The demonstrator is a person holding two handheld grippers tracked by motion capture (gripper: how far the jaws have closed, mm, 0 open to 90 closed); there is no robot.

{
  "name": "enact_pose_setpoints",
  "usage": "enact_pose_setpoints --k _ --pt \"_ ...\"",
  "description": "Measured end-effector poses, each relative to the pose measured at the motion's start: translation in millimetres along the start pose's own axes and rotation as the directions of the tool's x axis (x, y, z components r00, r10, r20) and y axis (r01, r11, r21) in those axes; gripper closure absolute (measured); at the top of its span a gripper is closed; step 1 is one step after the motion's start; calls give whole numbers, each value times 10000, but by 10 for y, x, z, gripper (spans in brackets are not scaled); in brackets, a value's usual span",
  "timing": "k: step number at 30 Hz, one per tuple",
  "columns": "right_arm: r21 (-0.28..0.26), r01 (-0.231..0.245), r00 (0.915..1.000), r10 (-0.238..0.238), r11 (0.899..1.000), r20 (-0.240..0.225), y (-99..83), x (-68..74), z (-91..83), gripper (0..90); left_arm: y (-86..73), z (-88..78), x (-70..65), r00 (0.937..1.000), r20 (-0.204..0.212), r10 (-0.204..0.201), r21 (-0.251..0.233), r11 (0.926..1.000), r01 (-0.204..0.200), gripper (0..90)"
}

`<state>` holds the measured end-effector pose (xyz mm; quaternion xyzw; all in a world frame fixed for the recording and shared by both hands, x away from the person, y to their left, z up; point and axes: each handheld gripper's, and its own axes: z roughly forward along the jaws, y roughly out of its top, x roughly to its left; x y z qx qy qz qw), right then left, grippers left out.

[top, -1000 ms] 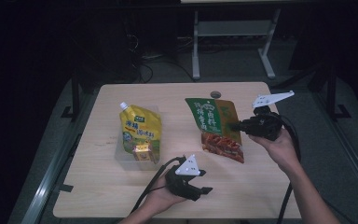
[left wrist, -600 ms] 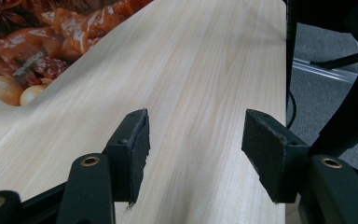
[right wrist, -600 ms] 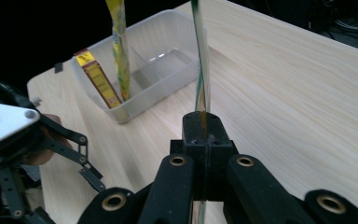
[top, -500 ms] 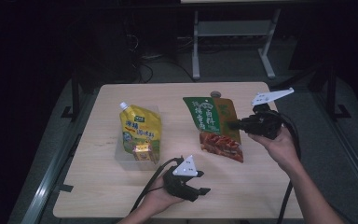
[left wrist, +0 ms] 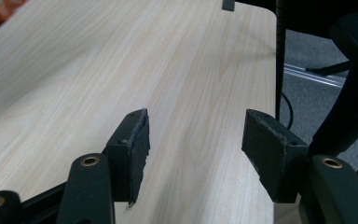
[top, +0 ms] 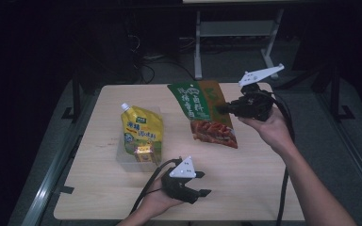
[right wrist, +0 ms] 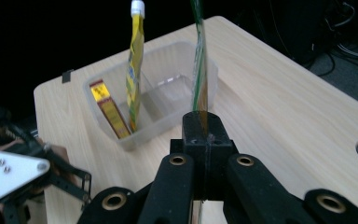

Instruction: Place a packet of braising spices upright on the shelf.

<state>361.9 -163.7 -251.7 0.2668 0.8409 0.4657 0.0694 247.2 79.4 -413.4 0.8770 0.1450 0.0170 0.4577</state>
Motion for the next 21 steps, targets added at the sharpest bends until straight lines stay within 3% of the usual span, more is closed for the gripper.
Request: enact_pose_setpoints --k 10,15,21 --pt "-390 213 9983 -233 9990 -526 385 -18 341 900 -71 -74 43 10000 49 19 65 10000 -20 385" --pt "-570 233 9971 -273 9981 -714 497 -37 524 900 -110 -59 46 9996 190 -212 -157 9996 215 373" --pt "-741 252 9948 -324 9969 -971 578 -67 773 900 -121 -28 28 9990 430 -131 -180 9997 139 370"
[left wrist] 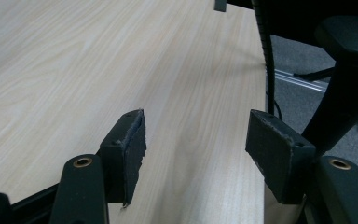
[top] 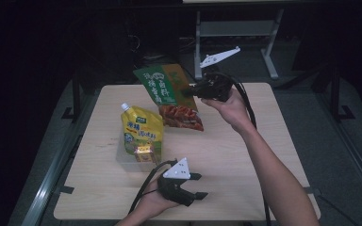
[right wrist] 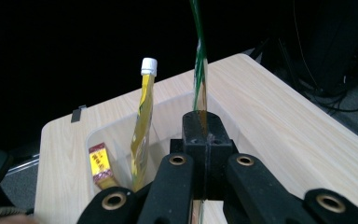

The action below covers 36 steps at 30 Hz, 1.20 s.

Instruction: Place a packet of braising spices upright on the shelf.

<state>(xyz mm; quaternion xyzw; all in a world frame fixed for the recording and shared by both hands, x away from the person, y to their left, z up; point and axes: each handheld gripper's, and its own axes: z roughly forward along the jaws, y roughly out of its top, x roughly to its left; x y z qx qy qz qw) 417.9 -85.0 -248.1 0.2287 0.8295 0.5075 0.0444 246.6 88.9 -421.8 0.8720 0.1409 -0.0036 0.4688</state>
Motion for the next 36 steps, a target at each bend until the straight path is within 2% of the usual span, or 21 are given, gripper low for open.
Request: enact_pose_setpoints --k 8,18,24,36 --pt "-82 58 9995 -60 9999 -313 30 -63 186 900 -44 28 -13 9997 204 -120 79 9999 118 362" --pt "19 90 9972 -88 10000 -739 93 -108 472 900 -64 8 -7 9995 291 150 142 9998 -154 358" --pt "-24 -15 9940 12 10000 -1096 99 -161 656 900 -72 -7 -19 9993 341 128 71 9999 -130 353" --pt "-60 -146 9930 138 9999 -1176 89 -219 1025 900 -76 -33 -30 9986 475 221 57 9997 -224 351"
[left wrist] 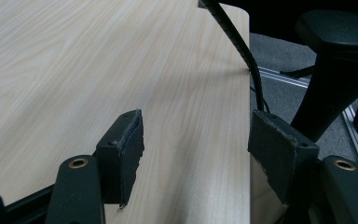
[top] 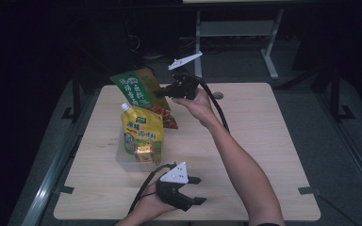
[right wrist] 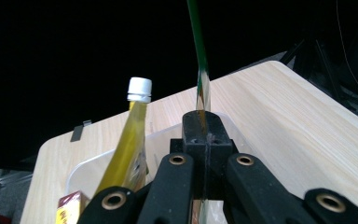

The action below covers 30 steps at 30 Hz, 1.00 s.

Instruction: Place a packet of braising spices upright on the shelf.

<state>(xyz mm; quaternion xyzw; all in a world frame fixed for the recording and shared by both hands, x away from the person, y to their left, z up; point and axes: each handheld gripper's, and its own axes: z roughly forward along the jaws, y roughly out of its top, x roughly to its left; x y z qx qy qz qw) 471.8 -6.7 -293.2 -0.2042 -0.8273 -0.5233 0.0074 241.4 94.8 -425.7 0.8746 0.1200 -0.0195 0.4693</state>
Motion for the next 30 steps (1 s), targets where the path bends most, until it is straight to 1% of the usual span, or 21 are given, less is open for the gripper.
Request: enact_pose_setpoints --k 3,4,7,12,14,15,17,19,21,24,25,26,28,30 --pt "-25 -235 9997 235 9997 -57 -30 -30 94 900 2 -4 0 10000 -65 51 -47 10000 -51 347" --pt "-32 -258 9997 258 9997 -30 -43 -41 126 900 2 -4 -1 10000 -54 2 -78 10000 -2 343" --pt "88 -419 9991 419 9991 -66 -74 -46 215 900 2 -11 -4 10000 -53 -26 -107 9999 26 343" --pt "212 -504 9986 507 9985 -154 -136 -65 332 900 2 -19 -6 9999 -79 77 -83 9999 -77 344" --pt "398 -493 9987 499 9980 -128 -162 -57 383 900 1 -20 -5 9999 -143 81 -92 9999 -83 343" --pt "442 -427 9990 431 9981 -87 -175 -51 397 900 0 -18 -6 9999 -136 74 -79 9999 -75 344" --pt "396 -456 9989 461 9982 -99 -188 -47 399 900 -1 -15 -7 9998 -151 111 -61 9999 -111 344" --pt "405 -363 9993 363 9985 11 -192 -44 385 899 -2 -12 -7 9998 -165 109 -64 9999 -111 344" --pt "513 -338 9994 338 9981 8 -192 -33 374 888 -1 -12 -5 9998 -184 76 -56 10000 -77 344" --pt "592 -247 9997 242 9979 83 -176 -10 376 825 1 -13 -4 9997 -245 16 -60 10000 -17 344" --pt "609 -241 9997 239 9979 32 -163 -3 380 779 1 -13 -5 9997 -264 14 -68 10000 -16 343" --pt "632 -268 9996 263 9976 86 -145 11 386 740 2 -13 -7 9996 -272 15 -74 10000 -17 343" --pt "926 -167 9991 129 9956 415 -111 29 405 728 5 -16 -6 9996 -293 55 -76 10000 -57 343" --pt "996 -118 9983 61 9950 574 -94 25 415 708 6 -22 -3 9995 -320 85 -83 9999 -88 343"
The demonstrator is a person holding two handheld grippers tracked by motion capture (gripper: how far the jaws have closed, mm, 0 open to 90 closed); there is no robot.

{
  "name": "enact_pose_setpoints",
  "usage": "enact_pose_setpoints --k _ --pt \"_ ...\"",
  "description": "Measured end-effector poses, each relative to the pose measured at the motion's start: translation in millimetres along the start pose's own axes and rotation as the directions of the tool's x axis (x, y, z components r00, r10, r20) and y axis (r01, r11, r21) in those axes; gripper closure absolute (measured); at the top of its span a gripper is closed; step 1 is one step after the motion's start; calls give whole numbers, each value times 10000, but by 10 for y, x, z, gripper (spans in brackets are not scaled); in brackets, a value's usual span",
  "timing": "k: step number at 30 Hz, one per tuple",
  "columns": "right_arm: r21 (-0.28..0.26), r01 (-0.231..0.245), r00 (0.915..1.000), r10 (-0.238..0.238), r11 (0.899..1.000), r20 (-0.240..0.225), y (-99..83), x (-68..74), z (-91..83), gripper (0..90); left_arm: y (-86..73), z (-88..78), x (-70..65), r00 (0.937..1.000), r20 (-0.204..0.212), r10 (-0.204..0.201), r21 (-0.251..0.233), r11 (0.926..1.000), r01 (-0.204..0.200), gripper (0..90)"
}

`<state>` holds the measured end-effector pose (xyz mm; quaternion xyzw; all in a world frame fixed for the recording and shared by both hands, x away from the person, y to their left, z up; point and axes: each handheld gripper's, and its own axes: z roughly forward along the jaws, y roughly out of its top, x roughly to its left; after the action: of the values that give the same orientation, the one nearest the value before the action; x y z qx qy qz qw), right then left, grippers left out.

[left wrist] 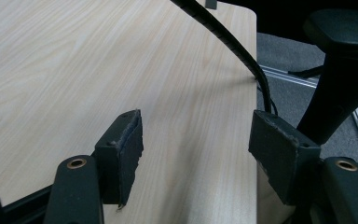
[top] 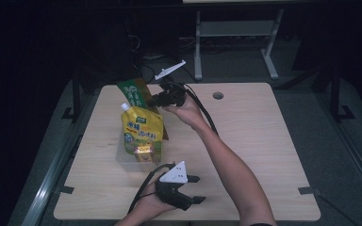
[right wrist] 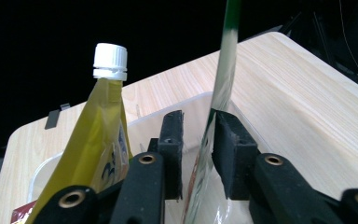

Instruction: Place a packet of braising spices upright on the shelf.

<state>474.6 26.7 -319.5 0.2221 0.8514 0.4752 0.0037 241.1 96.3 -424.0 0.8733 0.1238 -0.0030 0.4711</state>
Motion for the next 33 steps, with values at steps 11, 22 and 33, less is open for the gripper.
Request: enact_pose_setpoints --k 11,22,33 --pt "895 -724 9968 691 9934 389 -38 -122 209 692 9 -29 12 10000 -81 27 -57 10000 -28 343" --pt "621 -879 9961 871 9942 164 -48 -138 261 896 12 -26 -14 9998 -41 172 -80 9998 -173 343" --pt "-597 -743 9968 723 9954 -342 -16 23 269 898 23 -29 -32 9997 64 219 -58 9997 -219 343"
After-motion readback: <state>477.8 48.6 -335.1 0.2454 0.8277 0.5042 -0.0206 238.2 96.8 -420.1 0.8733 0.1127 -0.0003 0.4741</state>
